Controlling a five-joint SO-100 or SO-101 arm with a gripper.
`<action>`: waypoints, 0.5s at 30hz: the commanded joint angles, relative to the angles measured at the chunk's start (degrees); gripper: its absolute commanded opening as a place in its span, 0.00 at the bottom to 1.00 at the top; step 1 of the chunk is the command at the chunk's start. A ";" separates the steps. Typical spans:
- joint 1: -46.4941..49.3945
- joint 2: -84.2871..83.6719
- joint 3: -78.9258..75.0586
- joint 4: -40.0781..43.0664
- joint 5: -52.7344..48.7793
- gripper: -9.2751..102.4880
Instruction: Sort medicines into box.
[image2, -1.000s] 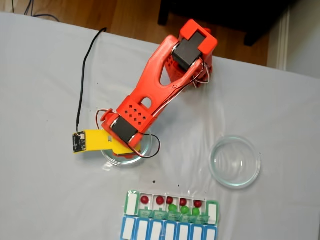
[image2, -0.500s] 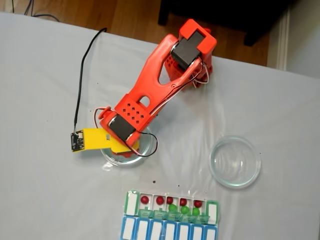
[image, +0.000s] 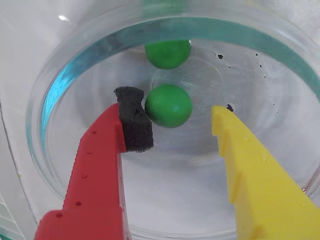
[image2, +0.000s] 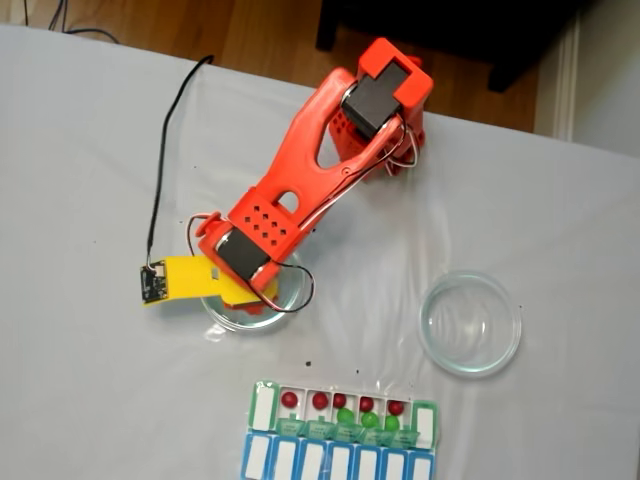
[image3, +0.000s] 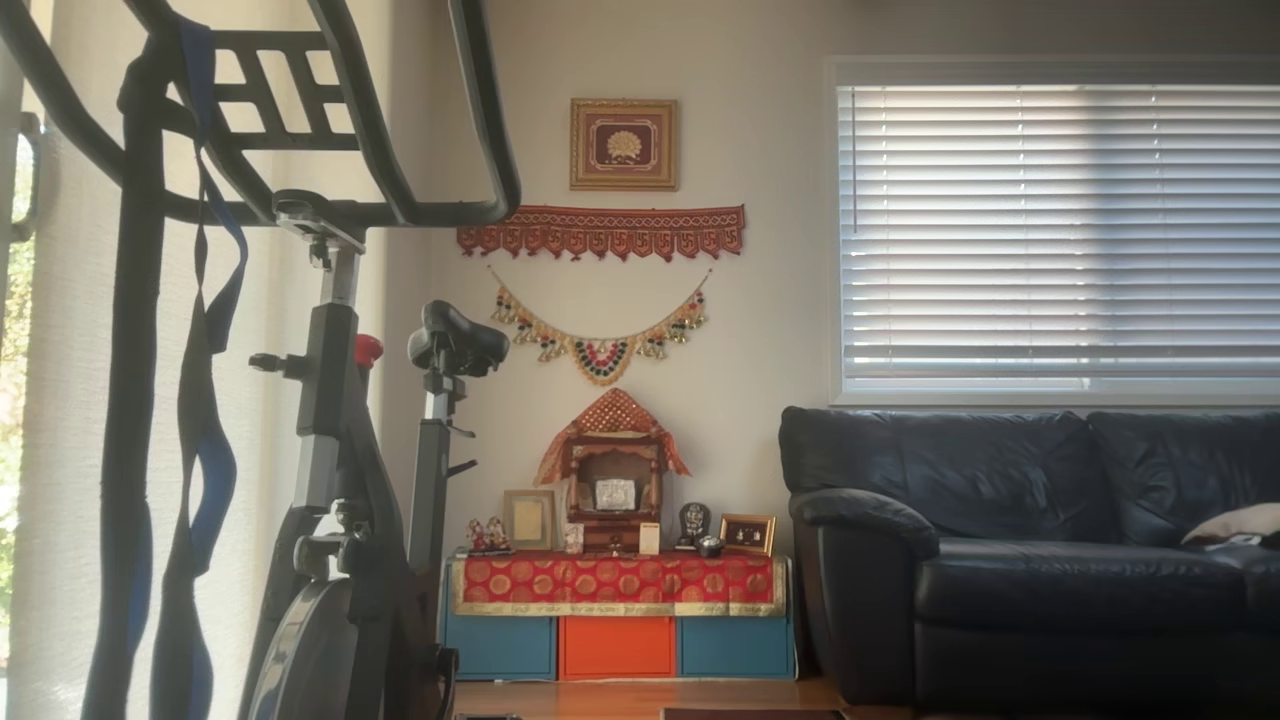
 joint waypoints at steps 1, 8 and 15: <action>0.44 4.66 -0.70 -1.05 -0.44 0.28; 0.62 5.45 1.23 -2.29 -2.02 0.28; 0.62 6.06 2.55 -3.16 -2.37 0.27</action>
